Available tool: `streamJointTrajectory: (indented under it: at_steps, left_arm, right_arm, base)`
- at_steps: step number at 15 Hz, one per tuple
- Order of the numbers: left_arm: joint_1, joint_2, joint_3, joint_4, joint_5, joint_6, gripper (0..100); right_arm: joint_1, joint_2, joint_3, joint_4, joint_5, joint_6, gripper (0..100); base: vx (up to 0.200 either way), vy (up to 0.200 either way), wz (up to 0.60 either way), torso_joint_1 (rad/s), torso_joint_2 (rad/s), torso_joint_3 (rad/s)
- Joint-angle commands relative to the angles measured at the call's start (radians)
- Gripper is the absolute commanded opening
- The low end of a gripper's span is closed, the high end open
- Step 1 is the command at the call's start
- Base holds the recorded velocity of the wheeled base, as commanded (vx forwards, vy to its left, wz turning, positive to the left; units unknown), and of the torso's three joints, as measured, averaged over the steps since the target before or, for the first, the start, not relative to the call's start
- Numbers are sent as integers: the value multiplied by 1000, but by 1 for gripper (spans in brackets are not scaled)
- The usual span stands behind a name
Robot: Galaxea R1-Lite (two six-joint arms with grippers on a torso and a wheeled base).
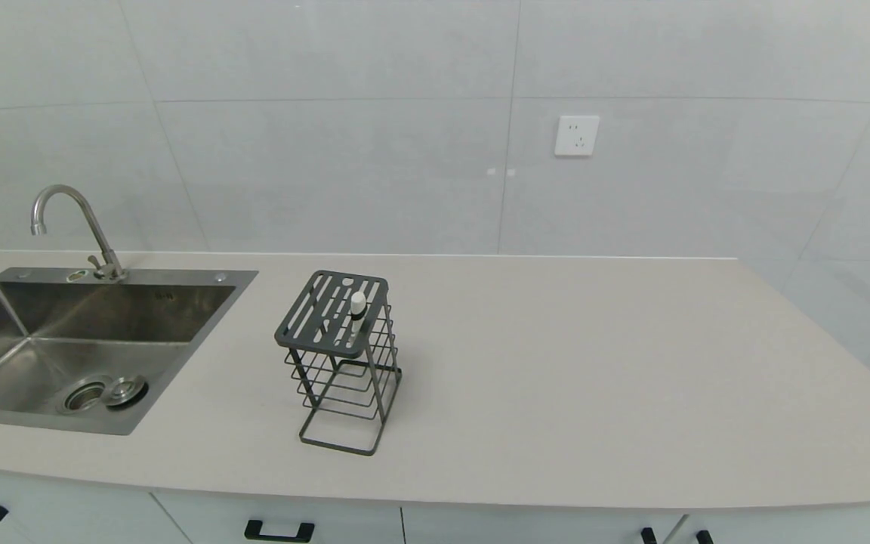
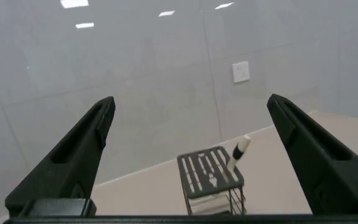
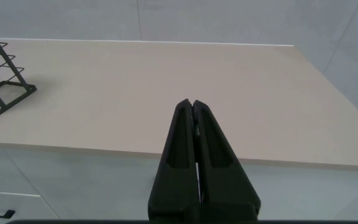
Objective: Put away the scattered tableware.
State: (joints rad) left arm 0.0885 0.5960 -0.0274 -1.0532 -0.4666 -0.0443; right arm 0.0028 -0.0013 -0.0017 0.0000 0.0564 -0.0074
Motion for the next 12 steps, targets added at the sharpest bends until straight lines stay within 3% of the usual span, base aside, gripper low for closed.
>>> streamJointTrajectory:
  at_steps: [1, 2, 3, 4, 5, 7, 8, 9, 10, 11, 12]
  left_arm:
    - [28, -452, 27, 361, -1, -23, 100]
    - [23, -516, 27, 479, -7, -6, 100]
    - [22, -498, 26, 475, -9, -22, 100]
    - [-66, -478, -2, 461, -46, -105, 100]
    - [-119, -433, -26, 483, -50, -117, 100]
    - [-122, -489, 27, 519, -50, -112, 100]
    - [-89, -596, 23, 700, -47, -91, 100]
    - [-81, -596, 24, 754, -26, -62, 100]
    - [-87, -596, 26, 826, 163, 29, 100]
    - [-87, -596, 27, 929, 266, 93, 100]
    - [-87, -596, 27, 980, 292, 116, 100]
  right_arm:
    - [0, 1, 0, 0, 0, 0, 0]
    - [0, 1, 0, 0, 0, 0, 0]
    - [0, 1, 0, 0, 0, 0, 0]
    - [0, 1, 0, 0, 0, 0, 0]
    - [0, 1, 0, 0, 0, 0, 0]
    - [0, 1, 0, 0, 0, 0, 0]
    - [0, 1, 0, 0, 0, 0, 0]
    - [0, 1, 0, 0, 0, 0, 0]
    - [0, 1, 0, 0, 0, 0, 0]
    - [0, 1, 0, 0, -1, -2, 0]
    - [0, 1, 0, 0, -3, -2, 0]
  base:
    - [0, 0, 0, 0, 0, 0]
    - [0, 0, 0, 0, 0, 0]
    - [0, 0, 0, 0, 0, 0]
    - [0, 0, 0, 0, 0, 0]
    - [0, 0, 0, 0, 0, 0]
    - [0, 0, 0, 0, 0, 0]
    - [0, 0, 0, 0, 0, 0]
    - [0, 0, 0, 0, 0, 0]
    - [0, 0, 0, 0, 0, 0]
    - [0, 0, 0, 0, 0, 0]
    - [0, 0, 0, 0, 0, 0]
